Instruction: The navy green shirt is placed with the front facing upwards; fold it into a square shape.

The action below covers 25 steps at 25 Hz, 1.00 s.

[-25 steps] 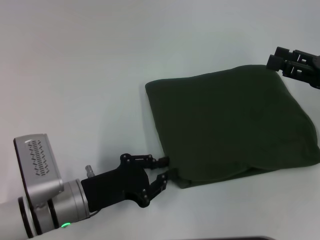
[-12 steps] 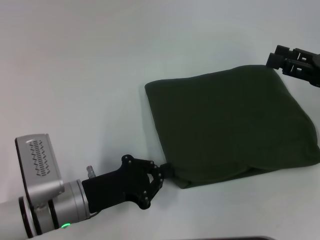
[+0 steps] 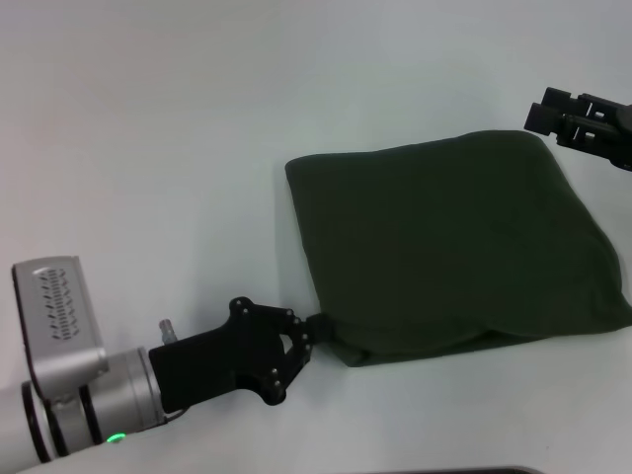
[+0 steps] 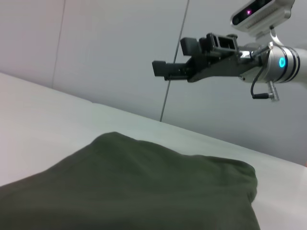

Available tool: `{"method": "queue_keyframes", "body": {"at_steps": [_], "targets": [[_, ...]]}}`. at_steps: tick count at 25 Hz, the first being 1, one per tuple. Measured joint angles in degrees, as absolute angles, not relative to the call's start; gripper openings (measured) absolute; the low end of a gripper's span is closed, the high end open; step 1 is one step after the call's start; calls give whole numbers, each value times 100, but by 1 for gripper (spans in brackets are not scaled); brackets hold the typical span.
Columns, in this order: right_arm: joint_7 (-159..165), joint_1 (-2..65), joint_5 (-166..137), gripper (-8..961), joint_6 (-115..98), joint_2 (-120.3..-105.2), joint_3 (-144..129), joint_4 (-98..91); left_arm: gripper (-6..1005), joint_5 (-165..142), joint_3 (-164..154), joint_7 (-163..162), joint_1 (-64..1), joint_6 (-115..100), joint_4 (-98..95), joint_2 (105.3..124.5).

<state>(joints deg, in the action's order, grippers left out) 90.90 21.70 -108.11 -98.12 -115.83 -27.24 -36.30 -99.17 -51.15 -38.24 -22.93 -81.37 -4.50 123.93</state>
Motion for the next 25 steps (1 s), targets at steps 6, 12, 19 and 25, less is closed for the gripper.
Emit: {"method": "queue_keyframes", "body": {"at_steps": [6, 12, 19, 25], "targets": [[9080, 2174, -10811, 745, -9800, -11583, -2725, -3630, 1, -9917, -5116, -4031, -2184, -8211, -785, 12383], [9090, 2180, -10811, 741, -9788, -11583, -2724, -3630, 1, -9917, -5107, -4110, -2179, -8201, -951, 12368], [9095, 2185, -10811, 741, -9788, -11583, -2704, -3630, 1, -9881, -5012, -4146, -2179, -8173, -1060, 12326], [9096, 2191, -10811, 741, -9780, -11583, -2692, -3630, 1, -9878, -4943, -4219, -2171, -8152, -1161, 12307]]}}
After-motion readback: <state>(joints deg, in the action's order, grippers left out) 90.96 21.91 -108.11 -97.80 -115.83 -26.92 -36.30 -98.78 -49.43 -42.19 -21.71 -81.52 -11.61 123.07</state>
